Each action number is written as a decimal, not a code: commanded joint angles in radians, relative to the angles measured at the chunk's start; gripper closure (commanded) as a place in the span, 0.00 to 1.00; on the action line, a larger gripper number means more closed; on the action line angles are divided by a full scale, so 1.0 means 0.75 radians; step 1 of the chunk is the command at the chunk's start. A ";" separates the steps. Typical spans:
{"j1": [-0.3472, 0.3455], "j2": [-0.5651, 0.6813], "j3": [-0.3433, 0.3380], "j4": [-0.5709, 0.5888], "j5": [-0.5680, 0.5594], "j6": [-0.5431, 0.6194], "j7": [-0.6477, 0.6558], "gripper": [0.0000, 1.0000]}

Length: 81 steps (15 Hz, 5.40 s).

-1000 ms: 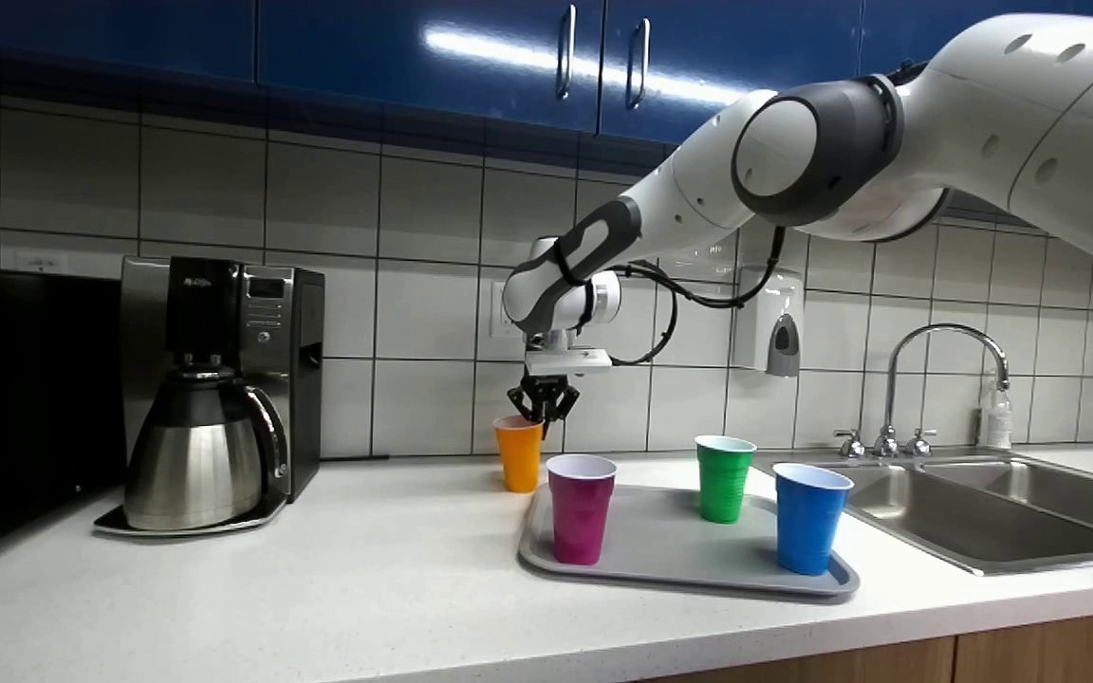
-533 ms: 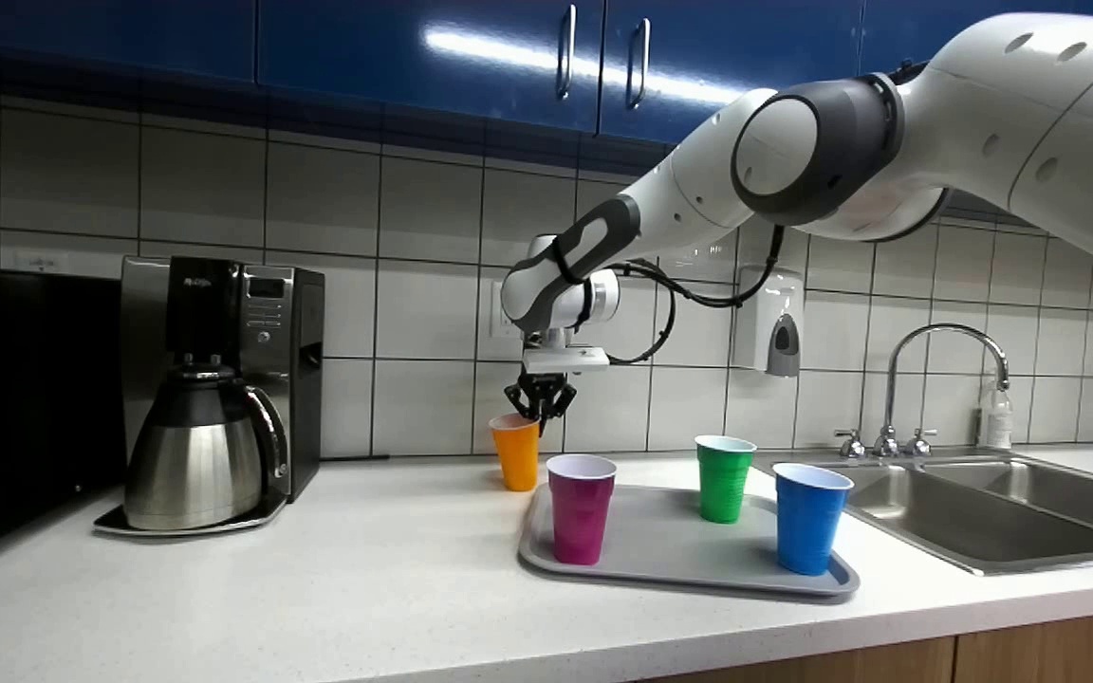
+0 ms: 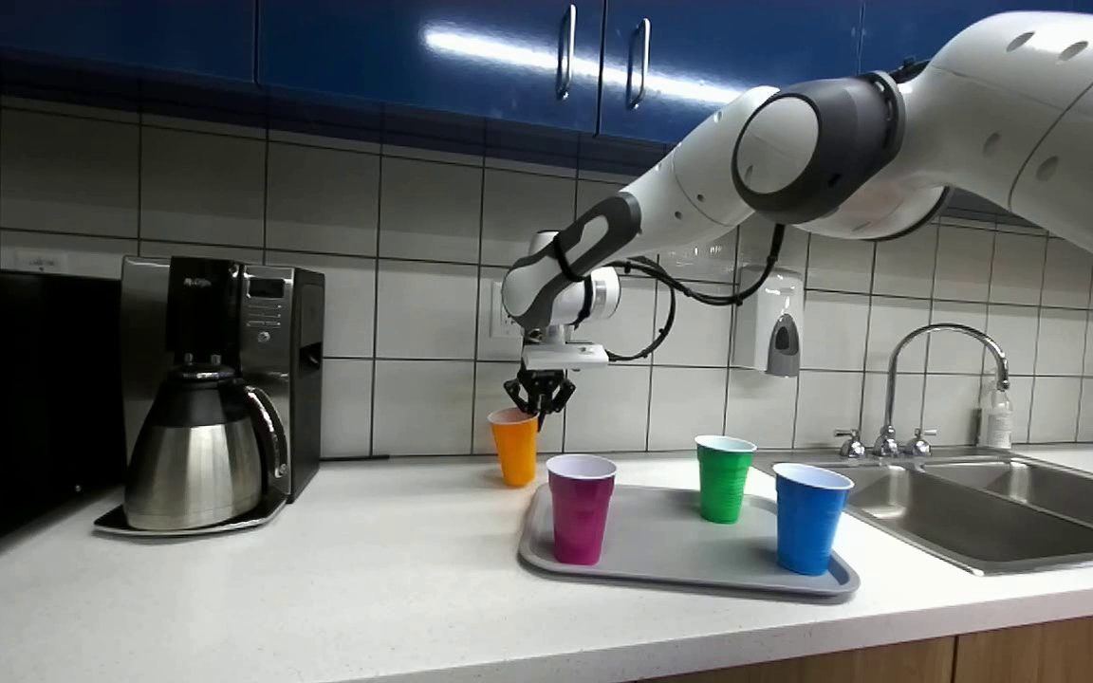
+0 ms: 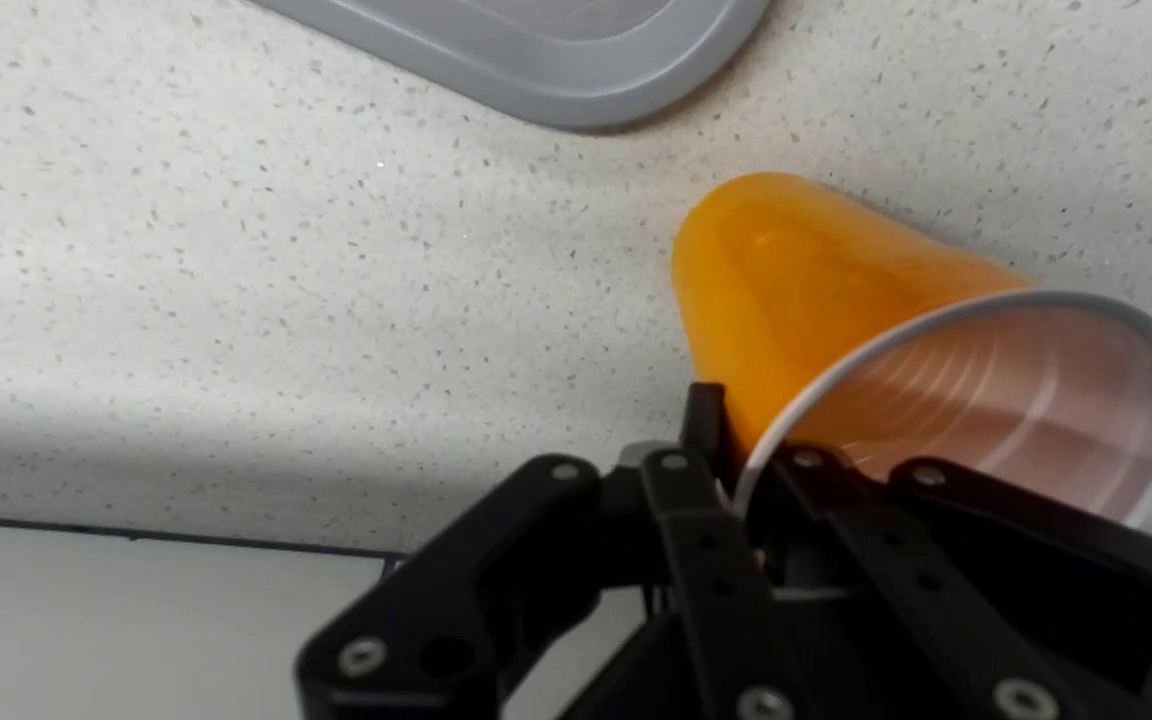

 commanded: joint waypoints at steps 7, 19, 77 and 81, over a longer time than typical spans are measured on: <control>-0.020 -0.109 0.025 -0.091 0.002 -0.005 -0.021 0.99; -0.032 -0.259 0.022 -0.322 -0.002 0.045 -0.007 0.99; -0.159 -0.595 0.054 -0.975 0.089 0.233 -0.015 0.10; -0.155 -0.605 0.048 -0.980 0.079 0.235 -0.009 0.00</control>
